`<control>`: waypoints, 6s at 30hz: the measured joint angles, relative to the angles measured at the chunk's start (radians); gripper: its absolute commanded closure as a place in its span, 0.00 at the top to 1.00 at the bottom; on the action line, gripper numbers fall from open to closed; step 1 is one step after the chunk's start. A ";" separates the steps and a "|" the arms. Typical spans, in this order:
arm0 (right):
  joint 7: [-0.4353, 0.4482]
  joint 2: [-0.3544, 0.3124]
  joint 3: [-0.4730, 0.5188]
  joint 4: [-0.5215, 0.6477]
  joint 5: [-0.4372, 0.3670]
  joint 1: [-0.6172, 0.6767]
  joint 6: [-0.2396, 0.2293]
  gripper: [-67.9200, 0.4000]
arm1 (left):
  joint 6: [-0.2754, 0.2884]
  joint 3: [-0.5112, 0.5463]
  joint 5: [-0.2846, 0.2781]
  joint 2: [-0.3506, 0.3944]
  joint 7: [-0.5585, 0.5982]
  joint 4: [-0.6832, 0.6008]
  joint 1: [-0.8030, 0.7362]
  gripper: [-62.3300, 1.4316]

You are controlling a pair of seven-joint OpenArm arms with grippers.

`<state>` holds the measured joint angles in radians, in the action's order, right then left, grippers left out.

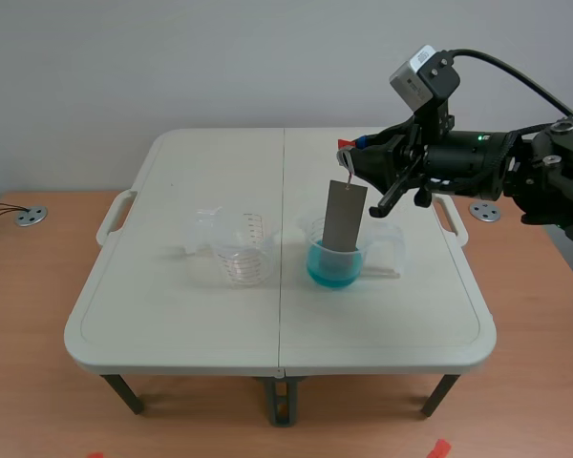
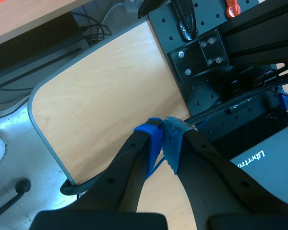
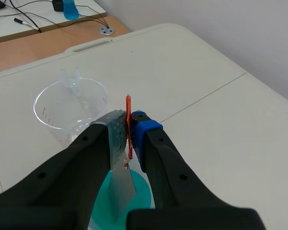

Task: Hold the metal plate by the orange handle, dip it into the blue solution, take it out and point at it, then put the plate back in the beaker on the left.
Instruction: 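Hold the plate still in the solution, then raise the plate and point at it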

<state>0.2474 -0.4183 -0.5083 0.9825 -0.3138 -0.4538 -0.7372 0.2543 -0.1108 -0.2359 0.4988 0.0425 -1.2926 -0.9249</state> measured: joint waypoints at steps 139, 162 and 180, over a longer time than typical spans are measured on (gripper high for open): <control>-0.055 -0.156 0.094 0.455 -0.132 0.006 -0.003 0.02 | 0.142 -0.262 0.266 -0.382 0.087 0.301 1.242 0.04; -0.058 -0.156 0.094 0.455 -0.132 0.006 -0.003 0.02 | 0.141 -0.262 0.279 -0.399 0.081 0.301 1.270 0.04; -0.066 -0.156 0.094 0.455 -0.132 0.006 -0.003 0.02 | 0.070 -0.266 0.125 -0.176 0.153 0.172 1.207 0.04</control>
<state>0.1818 -0.5739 -0.4141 1.4376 -0.4461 -0.4477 -0.7403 0.3244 -0.3767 -0.1108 0.3229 0.1955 -1.1206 0.2825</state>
